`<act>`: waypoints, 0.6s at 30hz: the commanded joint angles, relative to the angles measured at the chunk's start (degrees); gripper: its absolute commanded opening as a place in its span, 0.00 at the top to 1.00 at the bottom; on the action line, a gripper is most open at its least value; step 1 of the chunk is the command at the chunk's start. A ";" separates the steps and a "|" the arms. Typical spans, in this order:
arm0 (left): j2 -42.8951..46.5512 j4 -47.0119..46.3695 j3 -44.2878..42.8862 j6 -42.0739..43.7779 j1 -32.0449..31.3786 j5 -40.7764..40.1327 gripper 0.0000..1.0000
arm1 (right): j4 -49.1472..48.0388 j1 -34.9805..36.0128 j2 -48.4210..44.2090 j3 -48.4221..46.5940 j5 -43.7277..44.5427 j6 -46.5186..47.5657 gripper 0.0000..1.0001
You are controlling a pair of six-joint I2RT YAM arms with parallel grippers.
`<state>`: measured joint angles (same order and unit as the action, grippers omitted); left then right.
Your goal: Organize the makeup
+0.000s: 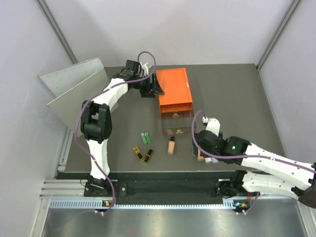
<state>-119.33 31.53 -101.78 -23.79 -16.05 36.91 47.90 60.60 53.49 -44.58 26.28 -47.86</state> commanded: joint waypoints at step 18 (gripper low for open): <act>-0.47 5.30 2.72 5.95 -0.03 -3.60 0.26 | 0.12 -25.17 -6.12 9.76 -4.63 1.60 0.21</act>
<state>-119.31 31.53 -101.34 -22.17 -16.05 37.71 55.11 41.87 51.20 -36.40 27.07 -54.50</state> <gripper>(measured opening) 0.742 0.785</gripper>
